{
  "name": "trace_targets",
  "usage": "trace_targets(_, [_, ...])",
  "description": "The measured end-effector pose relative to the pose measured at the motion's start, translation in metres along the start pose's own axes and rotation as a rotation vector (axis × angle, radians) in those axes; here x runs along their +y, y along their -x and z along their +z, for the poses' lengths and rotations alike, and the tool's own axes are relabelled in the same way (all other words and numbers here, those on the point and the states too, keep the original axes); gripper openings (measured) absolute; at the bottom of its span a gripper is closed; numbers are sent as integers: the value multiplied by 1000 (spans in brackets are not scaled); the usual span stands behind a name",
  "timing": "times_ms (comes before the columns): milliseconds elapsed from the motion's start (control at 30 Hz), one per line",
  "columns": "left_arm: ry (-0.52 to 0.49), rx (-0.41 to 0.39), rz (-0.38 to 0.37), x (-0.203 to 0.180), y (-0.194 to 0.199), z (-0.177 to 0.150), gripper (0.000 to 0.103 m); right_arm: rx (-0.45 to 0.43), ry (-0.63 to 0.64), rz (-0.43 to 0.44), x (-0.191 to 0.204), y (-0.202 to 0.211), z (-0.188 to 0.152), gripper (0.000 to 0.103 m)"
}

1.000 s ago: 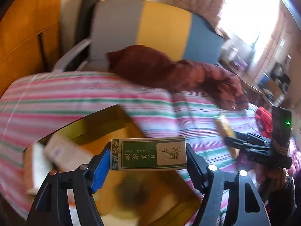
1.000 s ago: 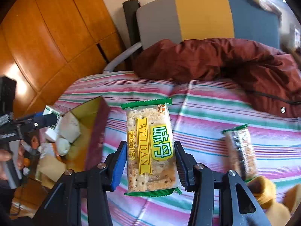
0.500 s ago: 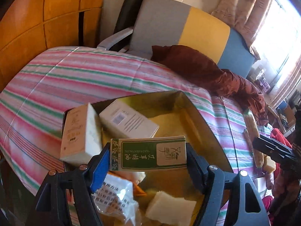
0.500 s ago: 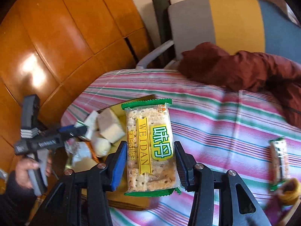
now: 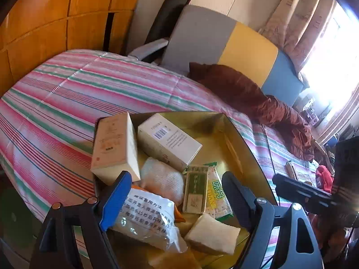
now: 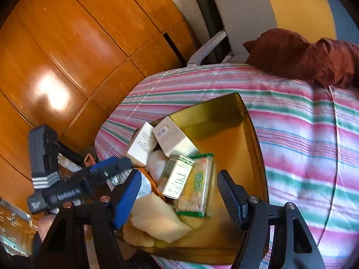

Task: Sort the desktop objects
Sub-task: 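Carry the cracker packet and green box to the gold tray and release both, then move both grippers back over the remaining items on the bed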

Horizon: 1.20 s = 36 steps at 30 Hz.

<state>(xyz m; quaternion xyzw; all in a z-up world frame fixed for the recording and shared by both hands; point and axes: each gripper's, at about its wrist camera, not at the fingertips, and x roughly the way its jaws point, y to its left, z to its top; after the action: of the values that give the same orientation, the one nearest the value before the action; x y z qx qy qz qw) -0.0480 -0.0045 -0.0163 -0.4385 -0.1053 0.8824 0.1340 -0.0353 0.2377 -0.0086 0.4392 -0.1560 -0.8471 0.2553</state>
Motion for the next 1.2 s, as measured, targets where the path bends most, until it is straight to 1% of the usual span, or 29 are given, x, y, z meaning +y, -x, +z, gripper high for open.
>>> trace_targets(67, [-14, -10, 4, -4, 3, -2, 84, 2, -10, -21, -2, 5, -7, 77])
trace_targets(133, [-31, -12, 5, -10, 4, -5, 84, -2, -16, -47, -2, 9, -15, 78])
trace_targets(233, [-73, -16, 34, -23, 6, -8, 84, -8, -12, -85, -1, 13, -23, 81])
trace_targets(300, [-91, -21, 42, -29, 8, -9, 84, -18, -3, -108, 1, 18, -28, 83])
trace_targets(367, [-110, -27, 47, -36, 10, -11, 84, -33, 20, -153, 4, 24, -34, 84])
trace_targets(500, [-141, -35, 58, -47, 15, -15, 84, -59, 46, -200, 8, 36, -40, 89])
trace_targets(733, [-182, -32, 74, -63, 18, -23, 84, -88, 52, -270, 5, 53, -51, 91])
trace_targets(933, [-247, -46, 85, -80, 20, -27, 84, -93, 24, -318, -8, 65, -61, 91])
trace_targets(1133, [-285, -38, 63, -95, 15, -28, 84, -105, -33, -371, -32, 86, -71, 91])
trace_targets(1200, [-295, -35, 42, -100, 14, -29, 84, -107, -53, -389, -38, 92, -74, 91])
